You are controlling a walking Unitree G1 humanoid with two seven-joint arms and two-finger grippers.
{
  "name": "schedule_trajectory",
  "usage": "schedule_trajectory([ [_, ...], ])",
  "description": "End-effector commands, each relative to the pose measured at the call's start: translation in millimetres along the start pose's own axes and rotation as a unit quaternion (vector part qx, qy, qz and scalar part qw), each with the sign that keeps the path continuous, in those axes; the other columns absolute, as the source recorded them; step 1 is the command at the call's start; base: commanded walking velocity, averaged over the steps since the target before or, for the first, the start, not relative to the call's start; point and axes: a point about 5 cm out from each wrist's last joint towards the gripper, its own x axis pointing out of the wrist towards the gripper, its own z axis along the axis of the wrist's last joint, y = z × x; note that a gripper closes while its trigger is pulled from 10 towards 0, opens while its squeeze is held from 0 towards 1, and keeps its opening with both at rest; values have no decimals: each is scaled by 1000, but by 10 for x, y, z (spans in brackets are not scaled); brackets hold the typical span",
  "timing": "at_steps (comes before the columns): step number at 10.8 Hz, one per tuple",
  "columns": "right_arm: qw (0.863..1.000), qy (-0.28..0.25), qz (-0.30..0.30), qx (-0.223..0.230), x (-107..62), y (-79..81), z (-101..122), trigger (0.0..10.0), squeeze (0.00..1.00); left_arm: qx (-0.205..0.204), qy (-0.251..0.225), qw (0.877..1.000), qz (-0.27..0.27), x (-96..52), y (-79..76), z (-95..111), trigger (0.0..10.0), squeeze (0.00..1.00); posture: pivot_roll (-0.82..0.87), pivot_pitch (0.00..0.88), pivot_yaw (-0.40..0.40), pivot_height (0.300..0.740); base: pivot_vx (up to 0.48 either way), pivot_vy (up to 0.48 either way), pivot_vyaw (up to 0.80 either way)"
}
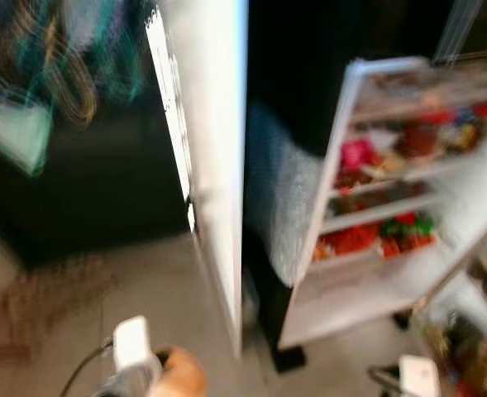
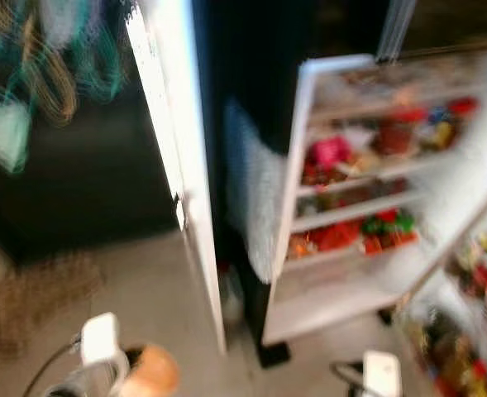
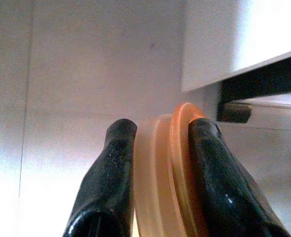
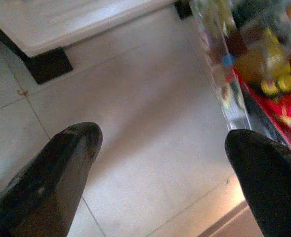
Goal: Restocking fridge
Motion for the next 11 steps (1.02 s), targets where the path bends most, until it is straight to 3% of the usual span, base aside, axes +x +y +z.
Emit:
schedule_trajectory([
  [1,1000,1,-6,9,3,-27,8,10000,0,7,2,1000,-7,5,-49,8,10000,0,69,0,-4,740,0,-345,0],
  [7,1000,1,-1,-4,3,-38,5,10000,0,7,1,1000,-6,6,-52,9,10000,0,64,0,-1,740,0,-364,0],
  [9,1000,-1,6,-10,2,-32,0,10000,0,11,3,1000,-8,5,-45,2,10000,0,59,0,1,740,0,-366,694],
  [11,1000,1,9,-4,1,-27,-10,10000,0,14,3,1000,-8,4,-43,-1,10000,0,57,0,3,740,0,-368,0],
])
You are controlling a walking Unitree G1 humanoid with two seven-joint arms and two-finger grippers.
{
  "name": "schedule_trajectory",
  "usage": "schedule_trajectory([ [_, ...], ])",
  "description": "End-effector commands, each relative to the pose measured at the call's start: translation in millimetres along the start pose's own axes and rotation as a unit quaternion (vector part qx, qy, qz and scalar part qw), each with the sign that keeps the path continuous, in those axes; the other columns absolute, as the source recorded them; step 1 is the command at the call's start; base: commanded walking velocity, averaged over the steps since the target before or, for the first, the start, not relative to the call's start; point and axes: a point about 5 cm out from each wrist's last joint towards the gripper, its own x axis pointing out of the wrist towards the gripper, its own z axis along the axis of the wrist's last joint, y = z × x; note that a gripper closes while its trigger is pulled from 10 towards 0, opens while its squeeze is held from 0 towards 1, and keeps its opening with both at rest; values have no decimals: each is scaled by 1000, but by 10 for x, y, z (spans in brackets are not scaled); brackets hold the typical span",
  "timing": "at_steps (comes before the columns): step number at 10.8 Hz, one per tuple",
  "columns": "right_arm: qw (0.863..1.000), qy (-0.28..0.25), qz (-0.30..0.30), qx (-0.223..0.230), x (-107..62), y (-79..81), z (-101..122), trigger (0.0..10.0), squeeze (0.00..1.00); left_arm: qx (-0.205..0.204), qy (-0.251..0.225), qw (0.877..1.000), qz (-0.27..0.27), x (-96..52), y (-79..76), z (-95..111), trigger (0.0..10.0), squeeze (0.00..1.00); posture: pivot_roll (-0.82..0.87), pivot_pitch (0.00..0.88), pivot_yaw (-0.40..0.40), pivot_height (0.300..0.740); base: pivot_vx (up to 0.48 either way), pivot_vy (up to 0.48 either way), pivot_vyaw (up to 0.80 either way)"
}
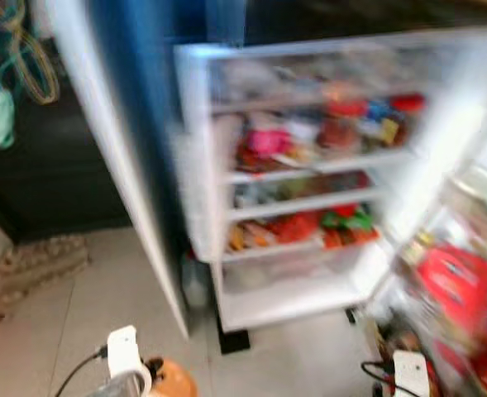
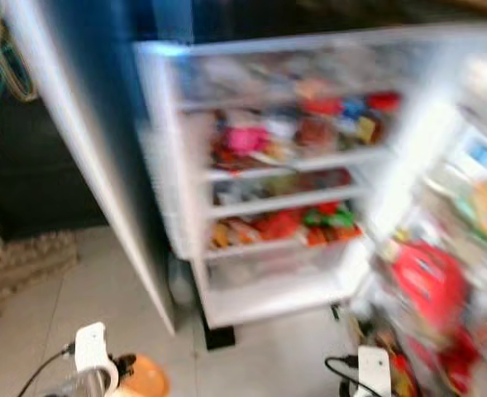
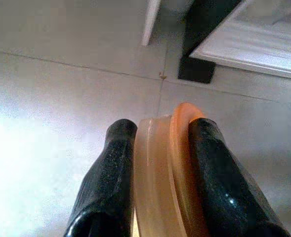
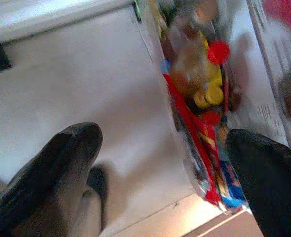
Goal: Restocking fridge
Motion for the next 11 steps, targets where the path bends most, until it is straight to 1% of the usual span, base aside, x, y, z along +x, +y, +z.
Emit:
schedule_trajectory([
  [1,1000,4,-6,0,-2,-49,-28,10000,0,8,3,1000,-8,6,-67,-11,10000,0,57,0,3,740,0,0,0],
  [7,1000,1,-16,-5,0,-65,-14,10000,0,-4,3,1000,-9,7,-77,-10,10000,0,57,0,-3,740,0,0,0],
  [9,999,-2,-39,-14,-1,-87,-2,10000,0,-5,2,1000,-9,8,-78,-4,10000,0,62,0,-5,740,0,0,0],
  [11,998,-5,-60,-7,-4,-101,-4,10000,0,-6,2,1000,-8,8,-77,-3,10000,0,61,0,-4,740,0,0,0],
])
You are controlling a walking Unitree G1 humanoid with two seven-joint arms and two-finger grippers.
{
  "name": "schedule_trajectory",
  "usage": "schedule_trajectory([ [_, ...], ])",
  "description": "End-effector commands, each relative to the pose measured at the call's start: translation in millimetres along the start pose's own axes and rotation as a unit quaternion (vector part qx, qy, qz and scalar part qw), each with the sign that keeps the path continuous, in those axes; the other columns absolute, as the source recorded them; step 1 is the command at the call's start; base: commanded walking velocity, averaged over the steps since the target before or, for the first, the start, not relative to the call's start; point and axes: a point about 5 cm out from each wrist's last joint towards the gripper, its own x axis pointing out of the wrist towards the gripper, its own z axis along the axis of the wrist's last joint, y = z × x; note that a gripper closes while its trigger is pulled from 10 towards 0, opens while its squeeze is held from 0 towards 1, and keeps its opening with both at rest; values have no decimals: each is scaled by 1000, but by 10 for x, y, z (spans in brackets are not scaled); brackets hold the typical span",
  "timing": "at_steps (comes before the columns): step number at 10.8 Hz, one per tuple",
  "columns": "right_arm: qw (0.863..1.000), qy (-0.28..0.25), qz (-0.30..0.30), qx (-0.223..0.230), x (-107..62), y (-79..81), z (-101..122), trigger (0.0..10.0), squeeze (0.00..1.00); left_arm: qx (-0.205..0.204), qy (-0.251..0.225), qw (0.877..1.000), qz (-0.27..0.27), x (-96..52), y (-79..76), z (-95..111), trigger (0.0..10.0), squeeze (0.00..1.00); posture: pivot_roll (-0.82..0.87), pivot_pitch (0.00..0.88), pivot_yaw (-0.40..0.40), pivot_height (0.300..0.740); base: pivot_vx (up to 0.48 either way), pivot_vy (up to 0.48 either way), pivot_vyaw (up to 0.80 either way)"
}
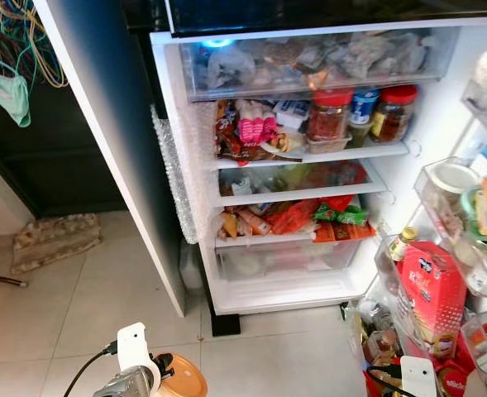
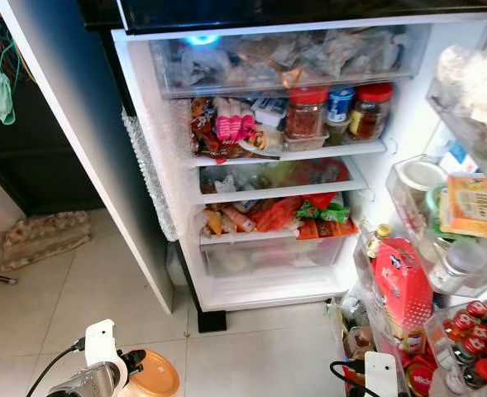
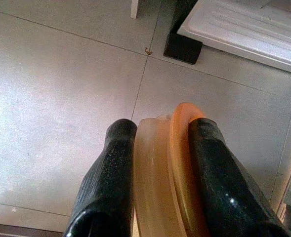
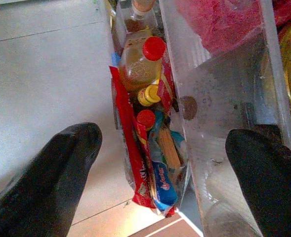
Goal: Restocking fridge
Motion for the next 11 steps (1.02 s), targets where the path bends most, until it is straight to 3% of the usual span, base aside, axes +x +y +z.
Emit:
schedule_trajectory([
  [1,1000,-6,-17,1,0,-25,12,10000,0,-1,-3,1000,6,-3,36,24,10000,0,63,0,-4,740,0,0,0],
  [5,998,-8,-54,15,-7,-44,5,10000,0,-3,-2,1000,6,-3,35,24,10000,0,61,0,-3,740,0,0,0],
  [6,997,-1,-69,20,8,-397,-119,10000,0,-3,-3,1000,5,-3,35,25,10000,0,61,0,-3,740,0,0,0],
  [7,996,-4,-87,33,5,-584,-144,10000,0,-3,-3,1000,6,-3,38,26,10000,0,61,0,0,740,0,0,0],
  [9,991,-4,-128,39,-6,-740,-156,10000,0,-4,-3,1000,5,-3,39,27,10000,0,63,0,3,740,0,0,0],
  [11,991,-3,-127,40,-9,-772,-168,10000,0,-3,-3,1000,5,-4,43,30,10000,0,61,0,4,740,0,0,0],
])
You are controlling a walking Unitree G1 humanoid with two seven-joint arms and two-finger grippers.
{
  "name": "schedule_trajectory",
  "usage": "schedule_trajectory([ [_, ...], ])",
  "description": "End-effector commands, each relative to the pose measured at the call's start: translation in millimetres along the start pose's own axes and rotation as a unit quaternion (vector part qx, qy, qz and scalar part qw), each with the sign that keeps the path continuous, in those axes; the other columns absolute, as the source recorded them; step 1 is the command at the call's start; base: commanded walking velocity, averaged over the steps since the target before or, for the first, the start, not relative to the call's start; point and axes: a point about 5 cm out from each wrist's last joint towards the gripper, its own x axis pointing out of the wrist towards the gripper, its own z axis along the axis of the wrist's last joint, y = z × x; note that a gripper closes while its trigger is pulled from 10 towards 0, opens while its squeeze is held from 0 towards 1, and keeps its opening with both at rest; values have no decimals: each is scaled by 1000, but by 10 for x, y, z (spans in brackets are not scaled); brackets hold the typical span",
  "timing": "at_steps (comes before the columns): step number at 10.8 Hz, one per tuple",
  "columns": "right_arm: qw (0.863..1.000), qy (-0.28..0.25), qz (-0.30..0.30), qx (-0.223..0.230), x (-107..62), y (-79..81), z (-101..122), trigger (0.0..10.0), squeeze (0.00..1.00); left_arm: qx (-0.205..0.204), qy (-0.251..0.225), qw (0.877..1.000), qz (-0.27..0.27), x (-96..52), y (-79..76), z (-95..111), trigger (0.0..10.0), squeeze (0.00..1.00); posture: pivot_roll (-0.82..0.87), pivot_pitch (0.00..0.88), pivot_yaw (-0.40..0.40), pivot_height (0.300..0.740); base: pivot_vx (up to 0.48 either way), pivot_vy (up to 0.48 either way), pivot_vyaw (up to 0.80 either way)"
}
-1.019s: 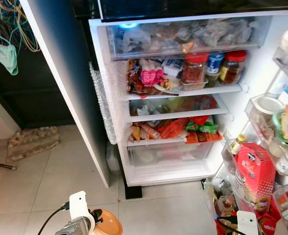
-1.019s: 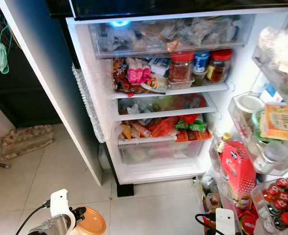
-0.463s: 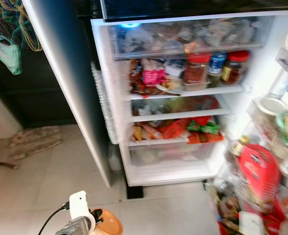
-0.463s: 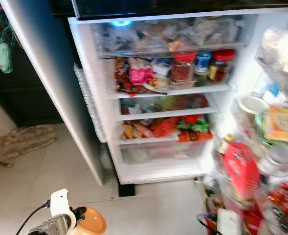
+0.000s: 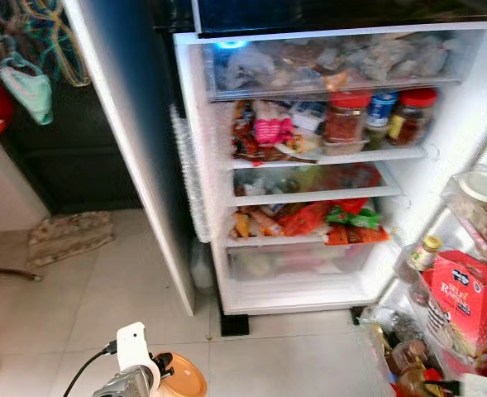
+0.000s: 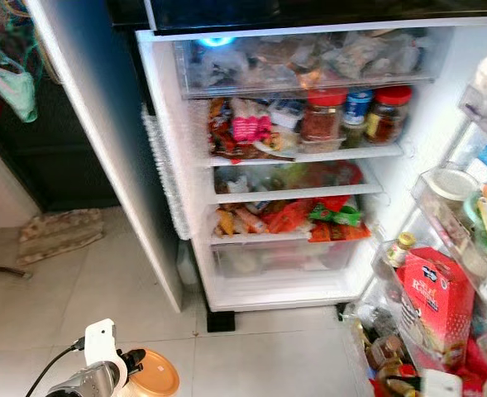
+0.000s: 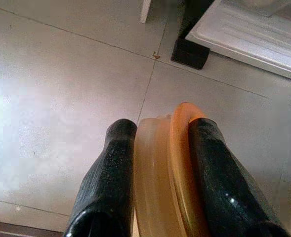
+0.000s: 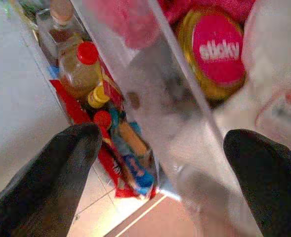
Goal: Restocking fridge
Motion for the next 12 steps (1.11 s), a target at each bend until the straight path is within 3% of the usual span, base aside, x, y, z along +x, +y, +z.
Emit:
schedule_trajectory([
  [1,1000,9,10,11,-14,33,-52,10000,0,-1,-1,1000,4,-4,40,17,10000,0,61,0,4,740,0,0,0],
  [3,991,28,125,32,-106,414,-101,10000,0,-1,0,1000,3,-4,38,14,10000,0,59,0,3,740,0,0,0],
  [5,984,41,170,36,-182,632,-135,10000,0,-1,1,1000,2,-5,40,6,10000,0,61,0,9,740,0,0,0],
  [9,980,51,190,15,-226,729,-178,10000,0,14,0,1000,-2,-6,44,2,10000,0,53,0,16,740,0,0,0],
  [12,980,62,188,19,-227,737,-184,10000,0,13,-3,1000,0,-6,47,6,10000,0,53,0,14,740,304,0,-140],
])
